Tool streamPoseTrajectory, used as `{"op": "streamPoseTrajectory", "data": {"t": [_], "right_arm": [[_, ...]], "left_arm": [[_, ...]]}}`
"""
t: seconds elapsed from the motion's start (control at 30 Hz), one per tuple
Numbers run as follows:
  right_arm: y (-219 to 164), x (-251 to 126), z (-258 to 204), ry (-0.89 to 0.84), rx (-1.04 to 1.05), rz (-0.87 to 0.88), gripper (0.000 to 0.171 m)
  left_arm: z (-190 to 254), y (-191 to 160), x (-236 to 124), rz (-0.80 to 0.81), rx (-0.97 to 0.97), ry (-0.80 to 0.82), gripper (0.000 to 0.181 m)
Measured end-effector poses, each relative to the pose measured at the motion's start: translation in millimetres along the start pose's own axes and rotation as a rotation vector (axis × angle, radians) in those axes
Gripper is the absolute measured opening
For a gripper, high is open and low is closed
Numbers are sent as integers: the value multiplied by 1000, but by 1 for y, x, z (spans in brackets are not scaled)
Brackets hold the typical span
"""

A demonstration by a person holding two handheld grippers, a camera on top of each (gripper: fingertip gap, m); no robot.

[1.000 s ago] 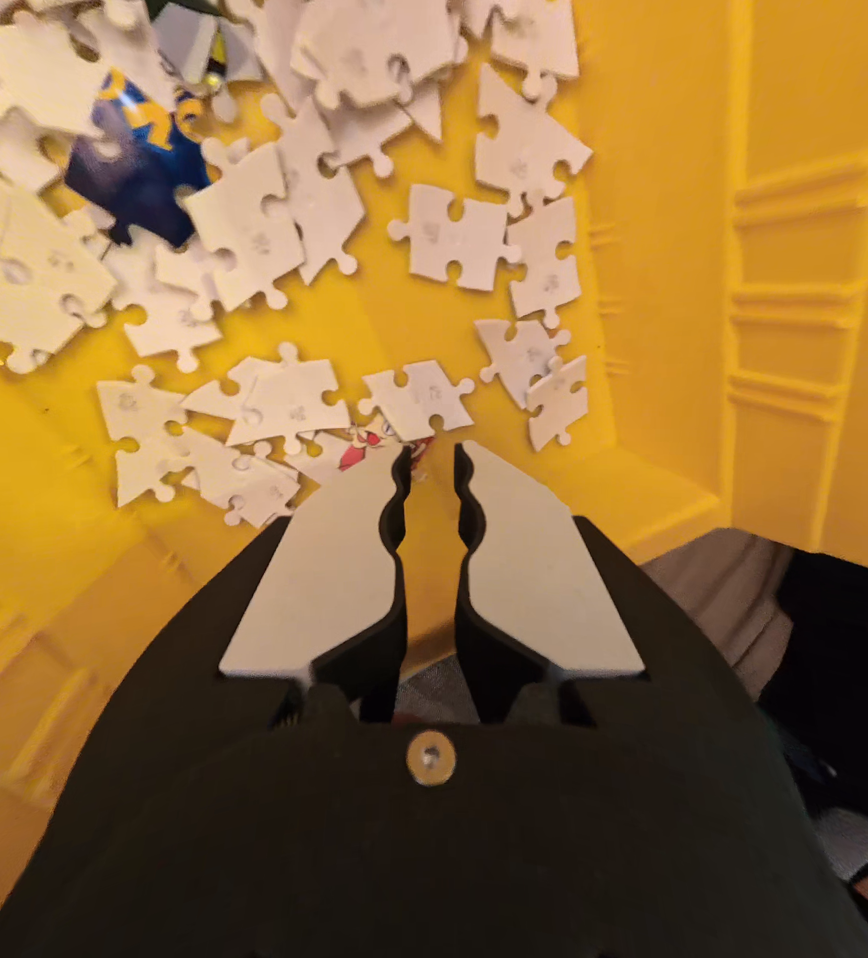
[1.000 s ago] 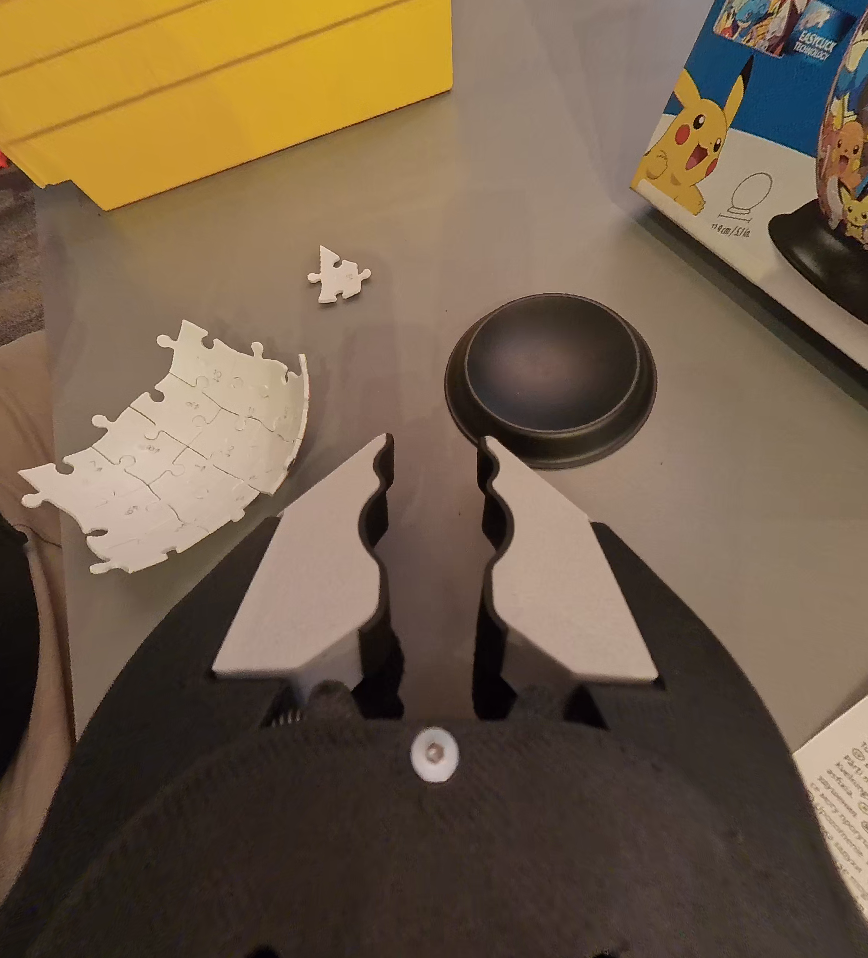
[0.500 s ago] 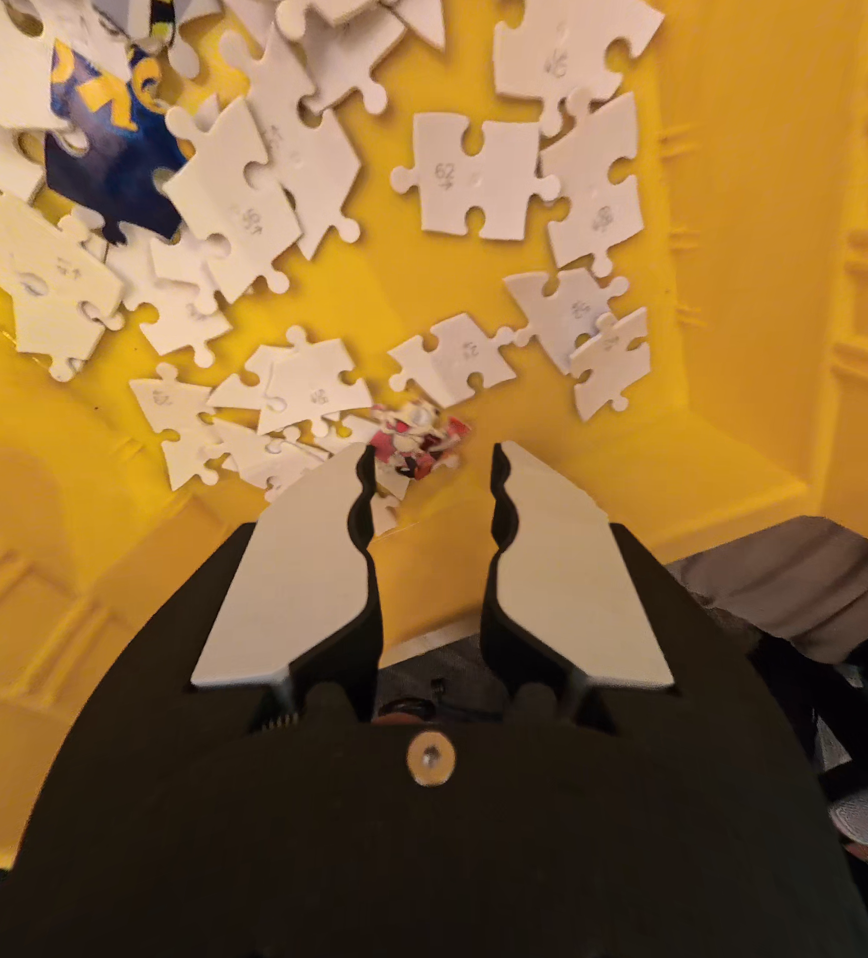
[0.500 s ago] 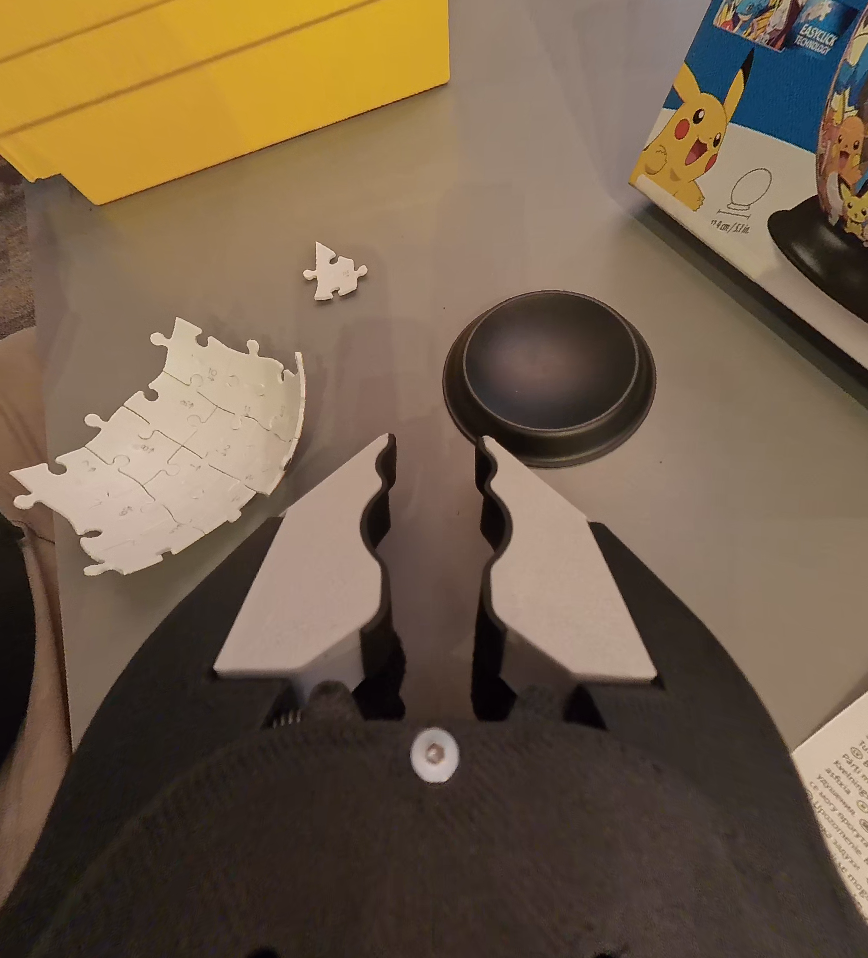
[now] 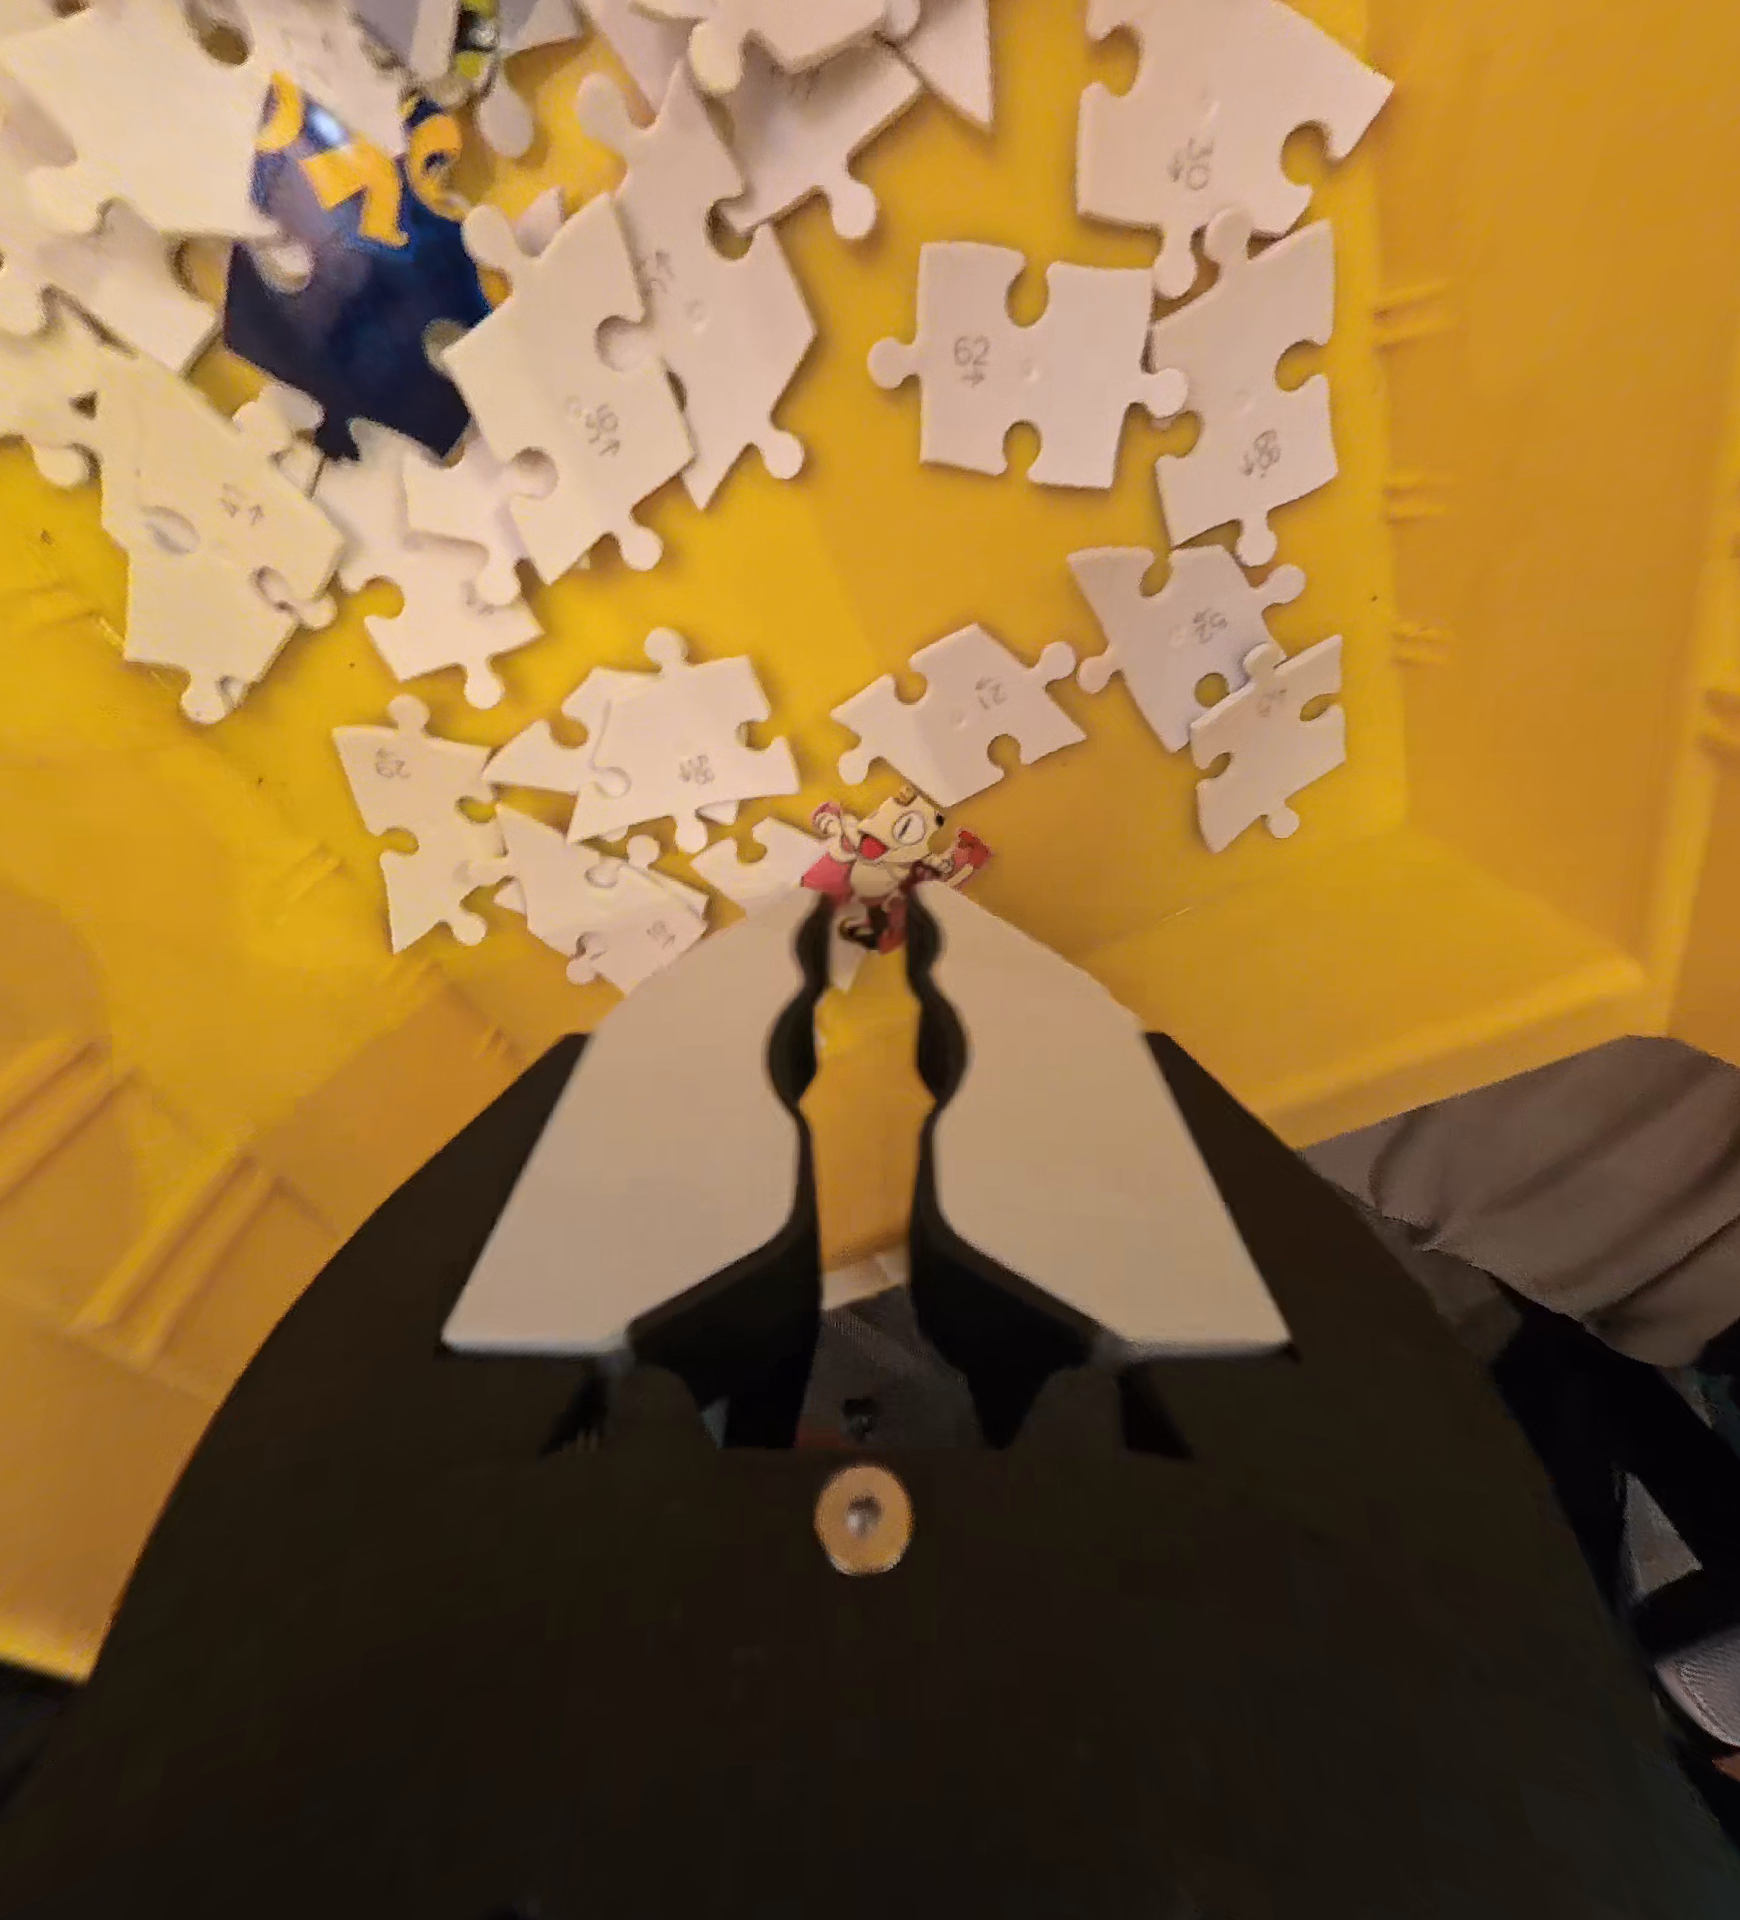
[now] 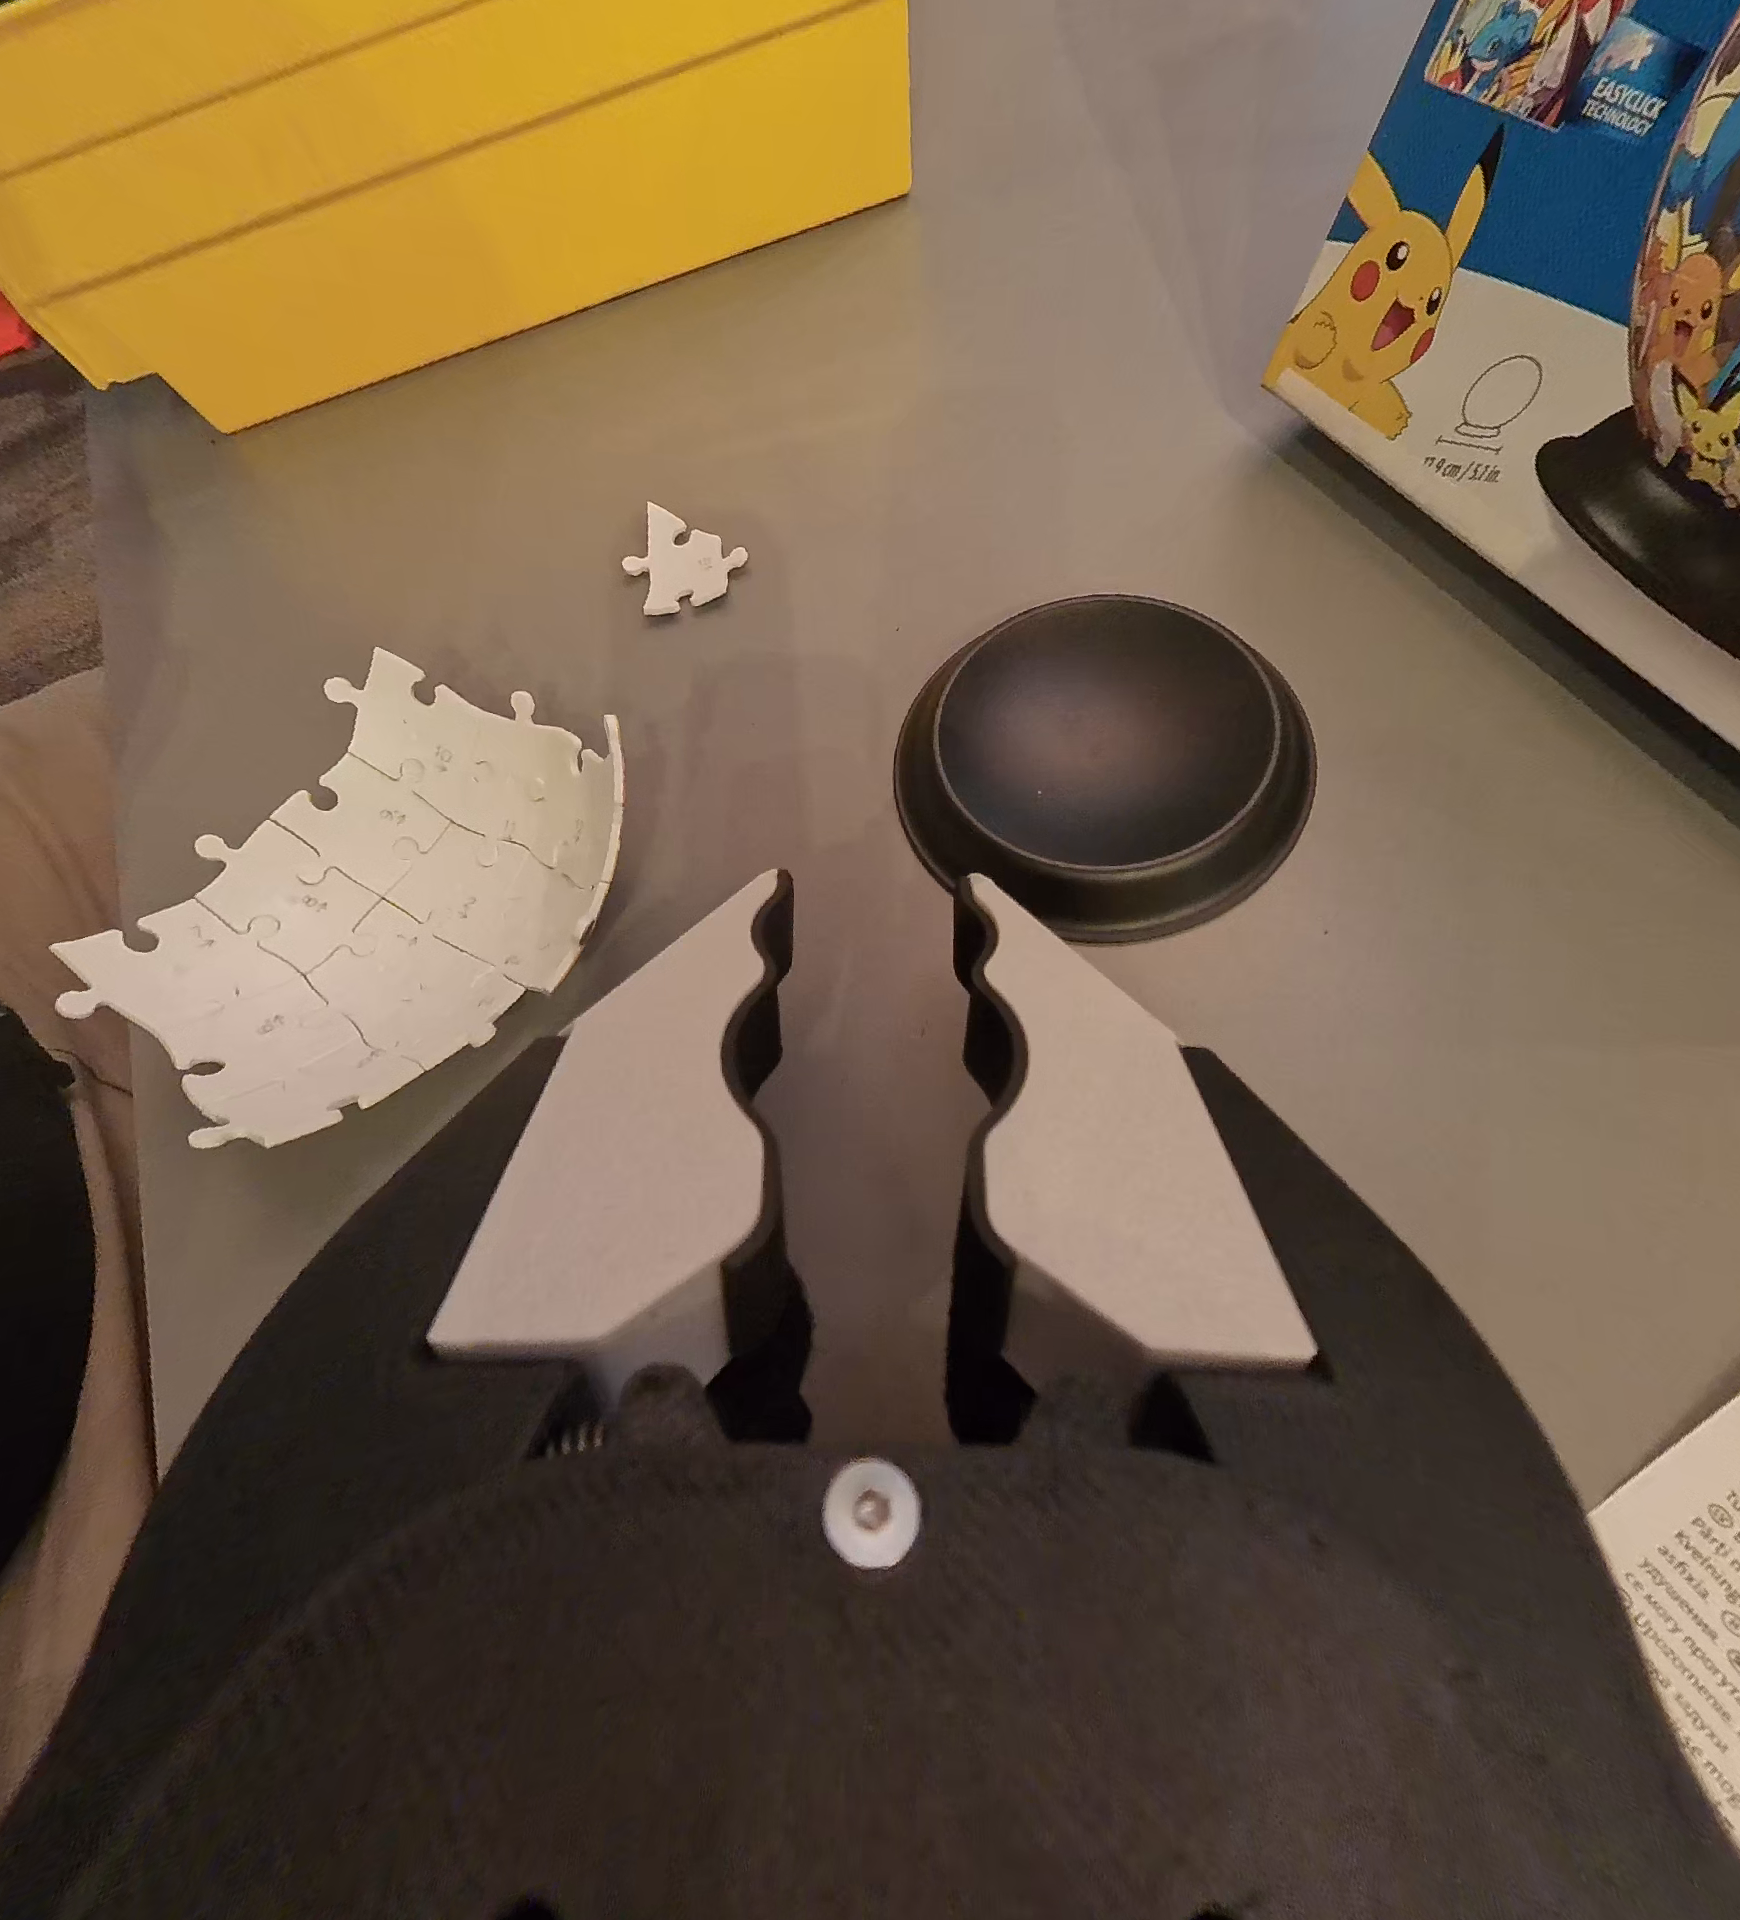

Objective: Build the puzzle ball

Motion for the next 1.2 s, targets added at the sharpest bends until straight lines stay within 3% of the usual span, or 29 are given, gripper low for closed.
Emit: {"op": "streamPoseTrajectory", "data": {"t": [0.1,0.17,0.47,0.7,0.83,0.97,1.07,1.2], "right_arm": [[0,0,0,0,0,-2,29],[0,0,0,1,1,0,29],[1,-1,0,7,6,8,30],[2,-3,1,16,12,20,30],[2,-3,1,17,13,19,30],[2,-3,1,16,13,16,30],[2,-3,1,15,13,16,30],[2,-3,1,16,13,18,30]], "left_arm": [[5,-2,5,-50,5,0,42],[6,2,7,-62,-6,-3,48],[3,6,9,-204,59,103,35],[0,5,5,-72,41,30,31],[2,16,-15,207,9,-103,31],[15,28,-63,690,91,-316,31],[34,24,-110,1099,219,-628,31],[40,9,-138,1339,323,-834,31]]}}
Point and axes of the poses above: each gripper's, where its closed fingertips meet, x out along the fingers, y out of its top, z = x × y across the jaws, the point moved 4 cm from there along -x, back along the fingers, and after that the axes turned 11 degrees about -y, right-handed, at the moved point
